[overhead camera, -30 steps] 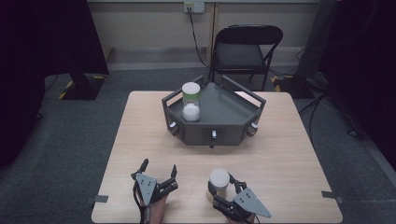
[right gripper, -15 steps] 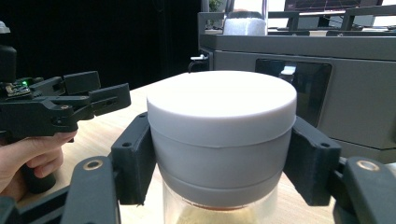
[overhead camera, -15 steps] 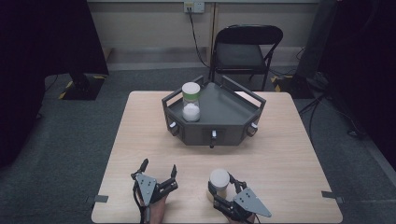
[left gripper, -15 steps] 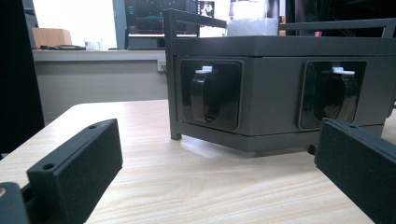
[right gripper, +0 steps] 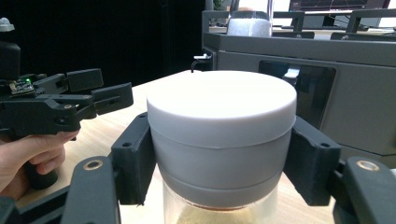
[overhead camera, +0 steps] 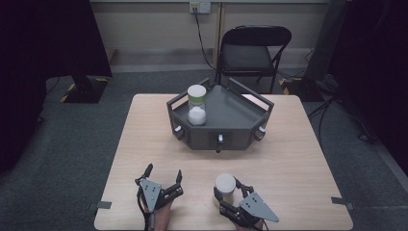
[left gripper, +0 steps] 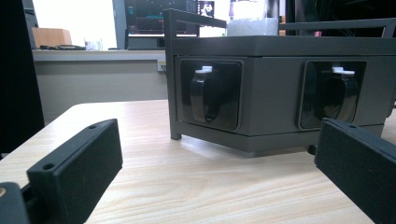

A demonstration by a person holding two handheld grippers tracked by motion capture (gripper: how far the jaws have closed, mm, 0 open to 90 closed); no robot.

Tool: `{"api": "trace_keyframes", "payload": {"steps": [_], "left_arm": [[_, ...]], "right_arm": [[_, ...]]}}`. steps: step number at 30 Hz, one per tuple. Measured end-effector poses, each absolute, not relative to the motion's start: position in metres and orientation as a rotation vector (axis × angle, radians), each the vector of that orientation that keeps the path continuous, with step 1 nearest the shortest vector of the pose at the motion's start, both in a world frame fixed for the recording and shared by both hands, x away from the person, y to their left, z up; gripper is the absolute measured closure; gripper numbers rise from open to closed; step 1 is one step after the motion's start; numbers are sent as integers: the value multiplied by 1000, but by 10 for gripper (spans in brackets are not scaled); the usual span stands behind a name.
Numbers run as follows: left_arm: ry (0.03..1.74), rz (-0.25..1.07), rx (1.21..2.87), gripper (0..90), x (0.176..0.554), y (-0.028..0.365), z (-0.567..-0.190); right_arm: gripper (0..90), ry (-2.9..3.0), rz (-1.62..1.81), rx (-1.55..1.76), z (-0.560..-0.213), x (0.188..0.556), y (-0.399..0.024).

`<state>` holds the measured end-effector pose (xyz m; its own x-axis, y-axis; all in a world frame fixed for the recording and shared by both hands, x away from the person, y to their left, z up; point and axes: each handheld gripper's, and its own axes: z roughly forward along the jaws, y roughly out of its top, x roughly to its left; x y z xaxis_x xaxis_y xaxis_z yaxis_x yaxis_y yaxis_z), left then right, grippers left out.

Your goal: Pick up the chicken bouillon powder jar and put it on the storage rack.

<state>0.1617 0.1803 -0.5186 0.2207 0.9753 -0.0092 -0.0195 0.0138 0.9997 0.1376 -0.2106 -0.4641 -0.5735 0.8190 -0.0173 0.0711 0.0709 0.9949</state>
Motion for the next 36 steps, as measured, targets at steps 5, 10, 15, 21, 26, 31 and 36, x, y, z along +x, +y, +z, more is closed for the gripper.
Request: {"api": "trace_keyframes", "payload": {"steps": [5,10,15,21,26,31,36], "left_arm": [[1034,1046,1283,3,162,180,-519],[1035,1046,1282,3,162,180,-519],[1036,1046,1283,3,162,180,-518],[1036,1046,1283,3,162,180,-519],[1036,1047,1283,3,162,180,-518],[1036,1047,1283,3,162,180,-518],[1035,1046,1284,3,162,180,-518]], "right_arm": [[331,1742,1570,883,-460,140,-213],[330,1752,1589,867,-456,144,-217],[331,1772,1608,851,-451,152,-222],[330,1790,1617,842,-435,165,-227],[331,1791,1605,825,-418,175,-228],[331,1773,1622,817,-401,188,-230],[331,1762,1638,811,-391,203,-233]]}}
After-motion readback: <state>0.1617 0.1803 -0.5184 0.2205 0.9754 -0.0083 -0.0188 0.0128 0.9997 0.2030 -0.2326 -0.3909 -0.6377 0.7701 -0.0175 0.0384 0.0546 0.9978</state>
